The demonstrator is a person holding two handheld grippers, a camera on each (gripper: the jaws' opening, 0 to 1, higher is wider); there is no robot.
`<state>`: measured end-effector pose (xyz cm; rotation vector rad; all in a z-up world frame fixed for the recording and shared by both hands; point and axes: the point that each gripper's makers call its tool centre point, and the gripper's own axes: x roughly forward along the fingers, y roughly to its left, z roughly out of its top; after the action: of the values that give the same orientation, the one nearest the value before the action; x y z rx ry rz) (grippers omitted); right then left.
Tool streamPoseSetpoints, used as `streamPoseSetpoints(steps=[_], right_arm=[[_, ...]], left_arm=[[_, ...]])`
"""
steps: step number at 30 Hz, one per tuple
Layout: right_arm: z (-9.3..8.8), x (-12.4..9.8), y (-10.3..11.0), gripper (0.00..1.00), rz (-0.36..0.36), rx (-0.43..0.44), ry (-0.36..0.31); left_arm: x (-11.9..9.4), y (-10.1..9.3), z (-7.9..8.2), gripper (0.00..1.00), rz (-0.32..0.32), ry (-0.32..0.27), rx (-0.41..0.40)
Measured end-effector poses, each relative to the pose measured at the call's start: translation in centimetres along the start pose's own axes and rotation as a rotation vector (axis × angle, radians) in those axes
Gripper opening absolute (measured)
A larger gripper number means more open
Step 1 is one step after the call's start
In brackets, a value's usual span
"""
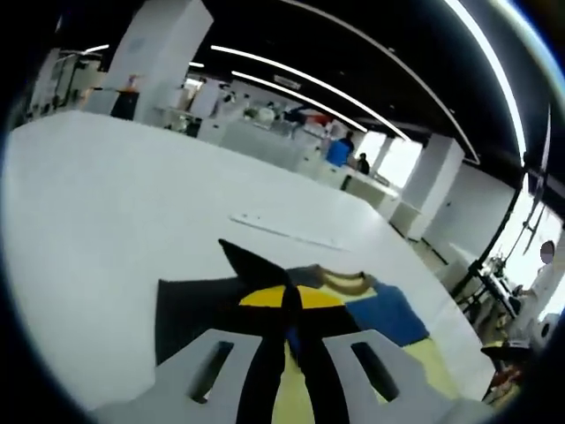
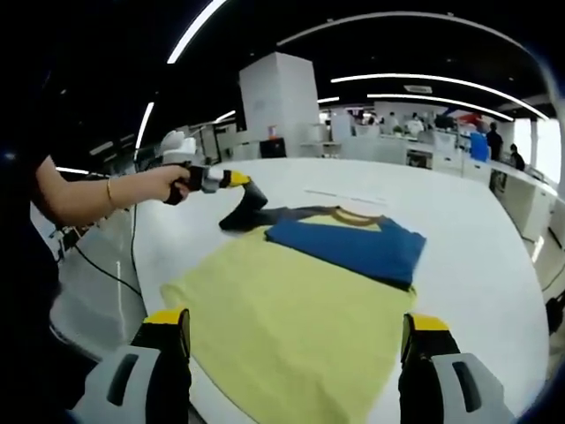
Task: Fold the garment on the visible template until the final outline fits inside the template.
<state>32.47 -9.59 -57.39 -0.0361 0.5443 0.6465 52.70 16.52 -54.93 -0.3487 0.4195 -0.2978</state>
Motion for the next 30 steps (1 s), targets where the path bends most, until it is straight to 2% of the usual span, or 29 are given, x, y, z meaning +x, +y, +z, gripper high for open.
streamPoseSetpoints(steps=[14,17,21,26,30], right_arm=[[-0.4,0.0,-0.4,0.99,-0.006,0.008,0.012],[-0.6,0.0,-0.7,0.99,-0.010,0.012,0.016],[-0.7,0.0,-0.8,0.98,-0.013,0.015,0.017],[-0.8,0.1,-0.9,0.98,-0.014,0.023,0.015],[-1.1,-0.1,-1.1,0.98,-0.014,0.026,0.020]], left_arm=[[2.7,-4.3,0.1,0.00,-0.073,0.000,0.006],[3.3,-5.9,0.1,0.00,-0.116,-0.009,0.005],[3.9,-7.3,-0.2,0.00,-0.145,-0.007,0.027],[4.5,-8.9,-0.1,0.00,-0.175,-0.026,0.011],[5.1,-10.1,-0.8,0.00,-0.208,-0.016,0.022]])
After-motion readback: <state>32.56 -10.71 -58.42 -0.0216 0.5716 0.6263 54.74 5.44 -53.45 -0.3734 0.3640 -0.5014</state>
